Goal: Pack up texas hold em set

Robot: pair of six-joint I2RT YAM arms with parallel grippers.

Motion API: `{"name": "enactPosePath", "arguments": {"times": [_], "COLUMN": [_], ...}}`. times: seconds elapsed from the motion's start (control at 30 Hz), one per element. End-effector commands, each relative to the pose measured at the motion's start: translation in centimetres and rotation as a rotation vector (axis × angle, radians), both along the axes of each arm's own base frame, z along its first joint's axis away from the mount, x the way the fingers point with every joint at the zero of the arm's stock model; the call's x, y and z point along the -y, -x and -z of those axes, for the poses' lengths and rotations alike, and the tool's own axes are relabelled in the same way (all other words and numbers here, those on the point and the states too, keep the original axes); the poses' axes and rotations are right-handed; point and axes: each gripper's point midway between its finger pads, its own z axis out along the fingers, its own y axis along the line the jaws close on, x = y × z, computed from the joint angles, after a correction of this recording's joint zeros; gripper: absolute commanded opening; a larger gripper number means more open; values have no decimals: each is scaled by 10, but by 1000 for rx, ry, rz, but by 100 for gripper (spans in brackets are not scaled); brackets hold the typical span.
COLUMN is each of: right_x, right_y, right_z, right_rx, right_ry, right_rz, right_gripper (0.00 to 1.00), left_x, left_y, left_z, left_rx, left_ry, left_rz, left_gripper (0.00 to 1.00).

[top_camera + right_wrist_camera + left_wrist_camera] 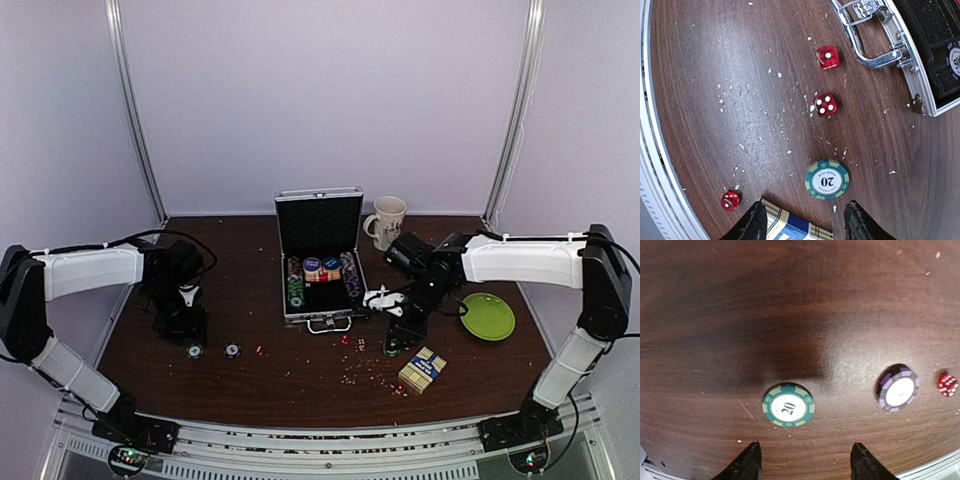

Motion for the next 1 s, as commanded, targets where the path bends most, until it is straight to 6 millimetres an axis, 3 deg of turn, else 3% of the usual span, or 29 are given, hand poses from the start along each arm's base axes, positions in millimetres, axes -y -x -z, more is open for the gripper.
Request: {"name": "enactPosePath", "arguments": {"times": [0.0,0.37,0.6,0.77,0.97], "right_x": [3,5,5,5,4], "right_y": [-1,3,4,3,3], "right_z": [-9,-6,-2,1,5], "right_rx": [44,40,31,28,14], "right_ry": [-21,-28,-21,-16,-9], "right_rz": [1,-5,-8,-8,-11], "right_gripper": [54,54,53,53,53], "left_x": [5,-6,4,33,78], "left_y": [-4,-13,-18,-14,9], "left_z": [14,41,50,43,50], "left_rx": [-59,-96,-78,-10,-20], "left_ry": [26,-49,3,51,62], "left_rz": [55,67,122,287,481], "left_gripper": [63,63,57,49,44]}}
